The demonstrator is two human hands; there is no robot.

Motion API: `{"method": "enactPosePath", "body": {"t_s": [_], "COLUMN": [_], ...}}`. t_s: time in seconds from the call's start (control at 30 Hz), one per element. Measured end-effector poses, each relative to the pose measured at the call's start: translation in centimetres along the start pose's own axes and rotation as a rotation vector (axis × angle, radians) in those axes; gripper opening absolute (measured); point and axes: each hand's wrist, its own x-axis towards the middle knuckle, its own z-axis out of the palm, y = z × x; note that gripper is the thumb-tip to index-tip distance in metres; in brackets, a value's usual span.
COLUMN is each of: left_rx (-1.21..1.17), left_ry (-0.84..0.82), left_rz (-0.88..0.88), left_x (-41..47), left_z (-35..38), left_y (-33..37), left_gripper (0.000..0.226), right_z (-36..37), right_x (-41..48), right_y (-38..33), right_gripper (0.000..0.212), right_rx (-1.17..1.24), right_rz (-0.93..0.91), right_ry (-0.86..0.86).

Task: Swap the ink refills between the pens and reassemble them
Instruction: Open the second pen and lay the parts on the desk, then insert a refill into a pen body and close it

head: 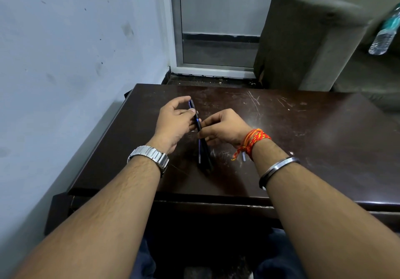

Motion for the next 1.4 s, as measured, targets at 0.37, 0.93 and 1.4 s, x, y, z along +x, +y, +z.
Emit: {"method": "enactPosePath", "body": {"t_s": [0.37, 0.93, 1.4], "left_rx": [0.158, 0.266, 0.255], "left_ry": [-0.118, -0.377, -0.406], "left_rz": [-0.014, -0.172, -0.133], "left_x": [-0.2, -1.6, -1.7], "left_z": [0.2, 0.4, 1.5], "left_y": [-0.4, 0.2, 0.1], "left_gripper": [0.038, 0.091, 0.084], "right_z": [-0.3, -0.7, -1.4], "right_x": [0.5, 0.7, 0.0], "right_y": [0.5, 0.5, -0.5], "right_gripper": [0.081, 0.089, 0.084], "right_rx": [0.019, -0.133, -0.145], "right_rz": [-0.121, -0.124, -0.115], "right_ry": [0.043, 0.154, 0.23]}}
